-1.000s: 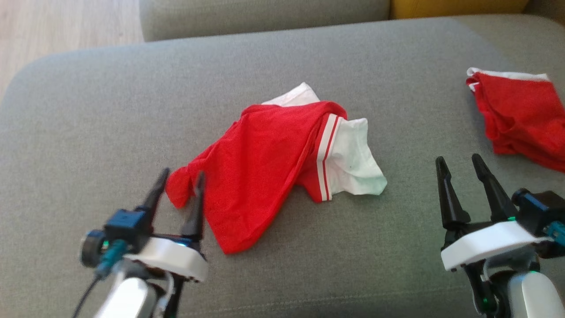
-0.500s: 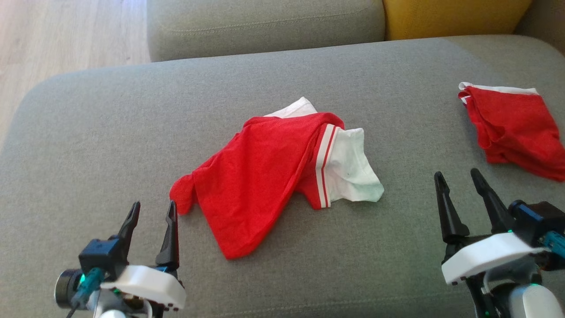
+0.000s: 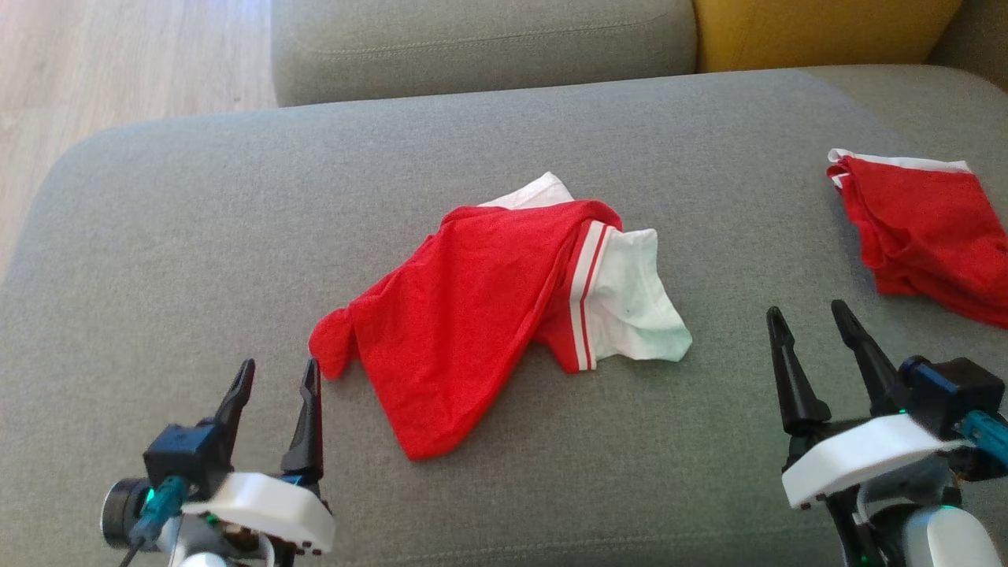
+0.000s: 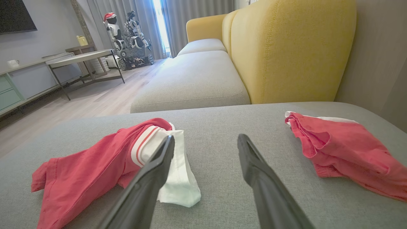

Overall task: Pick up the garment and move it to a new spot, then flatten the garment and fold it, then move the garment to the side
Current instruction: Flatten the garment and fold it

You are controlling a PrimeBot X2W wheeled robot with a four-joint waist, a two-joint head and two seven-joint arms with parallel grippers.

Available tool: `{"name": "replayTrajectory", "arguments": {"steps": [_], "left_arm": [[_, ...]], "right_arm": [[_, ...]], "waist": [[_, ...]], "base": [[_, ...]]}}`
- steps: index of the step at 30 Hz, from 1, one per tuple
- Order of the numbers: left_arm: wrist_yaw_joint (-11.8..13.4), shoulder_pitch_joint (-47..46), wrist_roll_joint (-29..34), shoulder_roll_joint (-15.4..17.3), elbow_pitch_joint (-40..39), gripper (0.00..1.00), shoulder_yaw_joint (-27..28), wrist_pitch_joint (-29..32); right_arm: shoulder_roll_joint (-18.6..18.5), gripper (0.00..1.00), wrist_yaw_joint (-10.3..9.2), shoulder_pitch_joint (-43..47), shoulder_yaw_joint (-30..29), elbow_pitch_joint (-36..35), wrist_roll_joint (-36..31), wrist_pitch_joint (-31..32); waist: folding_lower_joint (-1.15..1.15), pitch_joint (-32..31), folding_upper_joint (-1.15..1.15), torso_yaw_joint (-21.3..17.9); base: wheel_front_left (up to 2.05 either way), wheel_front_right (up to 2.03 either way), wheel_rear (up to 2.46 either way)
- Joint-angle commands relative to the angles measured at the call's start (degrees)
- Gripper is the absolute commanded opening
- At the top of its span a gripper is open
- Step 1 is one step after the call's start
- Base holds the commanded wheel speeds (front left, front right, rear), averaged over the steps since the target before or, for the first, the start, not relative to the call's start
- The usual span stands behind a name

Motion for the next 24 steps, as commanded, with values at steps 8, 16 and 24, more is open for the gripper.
{"name": "replayTrajectory", "arguments": {"steps": [8,16,24], "left_arm": [[-3.8,-4.4,-0.7,0.0,-0.7,1.0,-3.6,3.9],[-8.1,-6.0,-2.8,-3.2,7.7,1.0,-9.1,8.7],[-10.3,-9.4,-5.3,-5.5,15.6,1.0,-8.8,8.3]], "right_arm": [[-0.3,1.0,-0.04,-1.7,1.7,-2.4,-0.1,0.3],[-0.3,1.0,-0.04,-2.9,2.3,-2.2,-0.1,0.1],[-0.4,1.0,-0.04,-4.1,2.4,-1.5,0.0,-0.2]], "waist": [[0.0,1.5,0.0,0.5],[0.0,4.7,0.0,-0.1],[0.0,7.6,0.0,-1.3]], "base": [[0.0,0.0,0.0],[0.0,0.0,0.0],[0.0,0.0,0.0]]}}
